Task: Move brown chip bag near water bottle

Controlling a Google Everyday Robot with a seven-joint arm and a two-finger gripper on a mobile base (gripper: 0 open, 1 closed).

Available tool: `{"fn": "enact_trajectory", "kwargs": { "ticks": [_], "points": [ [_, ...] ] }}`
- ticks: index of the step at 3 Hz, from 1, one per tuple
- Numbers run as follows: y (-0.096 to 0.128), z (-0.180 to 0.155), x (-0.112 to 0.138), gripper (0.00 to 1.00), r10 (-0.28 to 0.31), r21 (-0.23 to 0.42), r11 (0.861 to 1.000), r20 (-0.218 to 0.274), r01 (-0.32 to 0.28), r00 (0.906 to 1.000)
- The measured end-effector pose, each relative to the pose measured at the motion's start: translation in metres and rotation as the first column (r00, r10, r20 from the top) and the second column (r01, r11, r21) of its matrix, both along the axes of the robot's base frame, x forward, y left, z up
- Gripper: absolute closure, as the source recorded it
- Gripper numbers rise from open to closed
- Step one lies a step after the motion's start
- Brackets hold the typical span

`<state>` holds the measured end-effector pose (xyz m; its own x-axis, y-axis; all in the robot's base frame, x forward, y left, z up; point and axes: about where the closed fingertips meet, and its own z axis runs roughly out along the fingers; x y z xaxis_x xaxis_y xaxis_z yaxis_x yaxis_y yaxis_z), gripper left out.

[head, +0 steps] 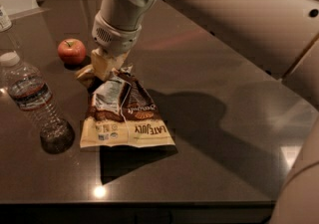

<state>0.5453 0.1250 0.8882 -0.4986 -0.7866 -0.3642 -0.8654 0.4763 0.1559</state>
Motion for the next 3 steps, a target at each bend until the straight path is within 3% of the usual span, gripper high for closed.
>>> {"fn": "enact_trajectory", "kwargs": {
  "ticks": [1,3],
  "points": [
    [0.019,0.003,-0.023,1.00,0.059,0.021,0.998,0.009,-0.059,0.9982],
    [0.032,0.001,-0.024,0.59,0.031,0.029,0.999,0.063,-0.033,0.9975]
  ]
}}
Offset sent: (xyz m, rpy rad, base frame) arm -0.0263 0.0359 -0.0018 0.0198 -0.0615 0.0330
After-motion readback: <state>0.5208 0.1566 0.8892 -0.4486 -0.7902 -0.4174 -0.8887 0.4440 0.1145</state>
